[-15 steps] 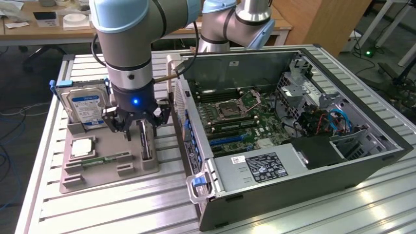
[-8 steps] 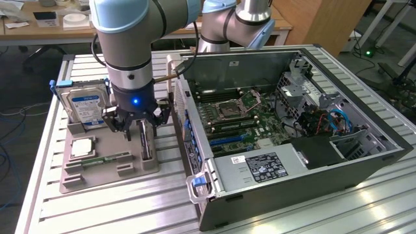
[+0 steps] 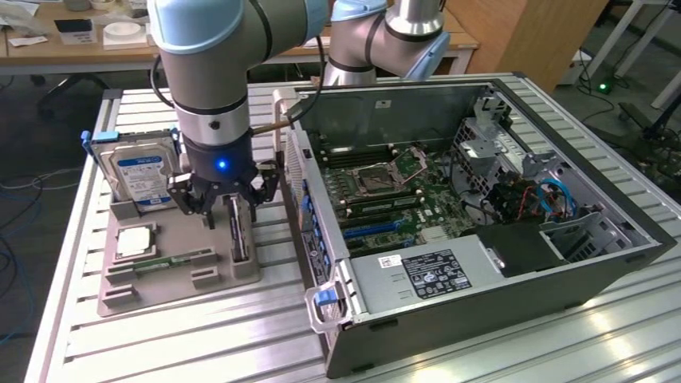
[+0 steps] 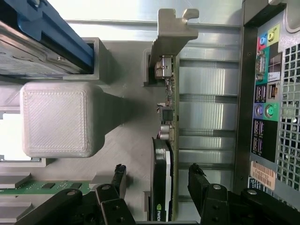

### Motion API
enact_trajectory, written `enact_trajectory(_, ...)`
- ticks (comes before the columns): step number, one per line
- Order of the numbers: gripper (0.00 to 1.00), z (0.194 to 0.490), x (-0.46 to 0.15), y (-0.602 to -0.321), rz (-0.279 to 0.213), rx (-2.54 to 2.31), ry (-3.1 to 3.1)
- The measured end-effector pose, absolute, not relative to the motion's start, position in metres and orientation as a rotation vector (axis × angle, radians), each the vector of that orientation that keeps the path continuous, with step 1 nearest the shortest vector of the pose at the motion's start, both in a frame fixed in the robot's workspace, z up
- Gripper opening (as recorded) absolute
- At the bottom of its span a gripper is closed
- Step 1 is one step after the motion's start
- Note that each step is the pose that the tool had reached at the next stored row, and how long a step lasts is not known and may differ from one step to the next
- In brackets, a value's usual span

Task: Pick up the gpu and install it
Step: 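Pick up the gpu and move the gpu toward the slot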

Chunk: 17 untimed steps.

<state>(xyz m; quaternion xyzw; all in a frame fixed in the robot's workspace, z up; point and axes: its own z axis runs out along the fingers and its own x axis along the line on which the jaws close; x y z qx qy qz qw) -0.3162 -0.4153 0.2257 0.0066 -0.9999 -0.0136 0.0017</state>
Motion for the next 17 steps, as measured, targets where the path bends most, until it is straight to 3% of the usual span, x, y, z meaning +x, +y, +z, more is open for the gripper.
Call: enact_trajectory(17, 0.65, 0.214, -0.315, -0.41, -0.042, 0.008, -3.138)
